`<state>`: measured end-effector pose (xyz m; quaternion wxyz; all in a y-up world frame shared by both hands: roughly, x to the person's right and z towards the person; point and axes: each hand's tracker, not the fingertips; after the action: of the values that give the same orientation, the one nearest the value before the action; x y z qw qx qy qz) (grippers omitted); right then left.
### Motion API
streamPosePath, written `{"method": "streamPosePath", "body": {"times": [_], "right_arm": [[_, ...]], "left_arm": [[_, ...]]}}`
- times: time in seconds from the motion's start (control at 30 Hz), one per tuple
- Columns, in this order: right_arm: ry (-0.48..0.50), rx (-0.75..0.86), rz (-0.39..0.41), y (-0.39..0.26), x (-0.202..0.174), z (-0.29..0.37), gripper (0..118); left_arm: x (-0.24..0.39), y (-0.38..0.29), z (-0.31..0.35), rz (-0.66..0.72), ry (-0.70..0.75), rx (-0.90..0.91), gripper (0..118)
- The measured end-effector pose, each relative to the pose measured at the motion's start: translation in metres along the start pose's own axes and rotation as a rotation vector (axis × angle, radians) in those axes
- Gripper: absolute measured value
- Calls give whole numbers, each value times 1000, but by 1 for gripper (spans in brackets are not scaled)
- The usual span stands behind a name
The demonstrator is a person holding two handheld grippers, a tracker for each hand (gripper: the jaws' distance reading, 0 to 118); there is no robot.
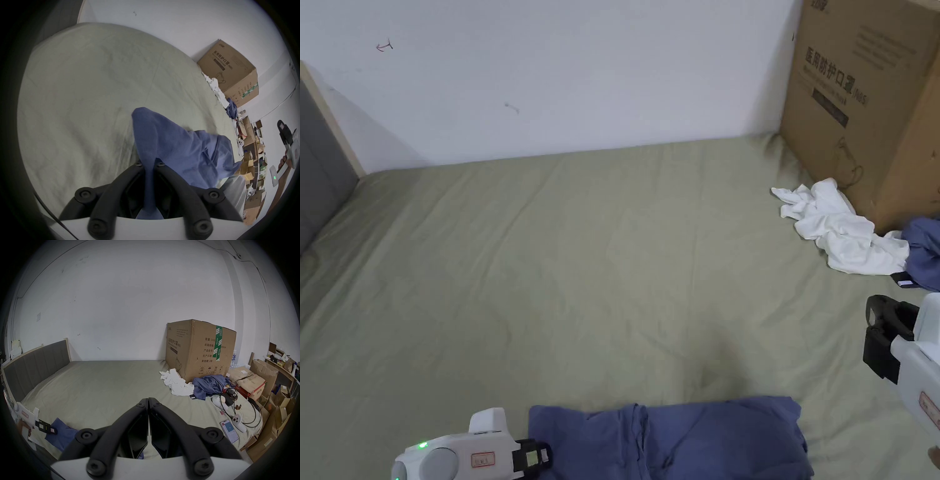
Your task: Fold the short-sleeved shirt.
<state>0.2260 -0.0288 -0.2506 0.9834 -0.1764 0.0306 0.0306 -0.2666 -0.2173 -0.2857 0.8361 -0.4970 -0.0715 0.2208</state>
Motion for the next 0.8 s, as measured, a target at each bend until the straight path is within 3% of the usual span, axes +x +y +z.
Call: {"method": "streamPosePath", "body": {"times": [0.1, 0.47, 0.63, 0.8], "right_arm": [[15, 14, -1, 4, -4, -2, 0], [97, 48, -36, 3, -18, -4, 0], [118, 49, -39, 1, -20, -3, 0], [121, 57, -50, -1, -13, 2, 0]], "left_arm": [[-12, 6, 25, 20, -21, 30, 5], [-51, 24, 120, -48, 249, 75, 5], [5, 38, 134, -58, 201, 70, 5], [83, 47, 106, -143, 110, 0, 5]]}}
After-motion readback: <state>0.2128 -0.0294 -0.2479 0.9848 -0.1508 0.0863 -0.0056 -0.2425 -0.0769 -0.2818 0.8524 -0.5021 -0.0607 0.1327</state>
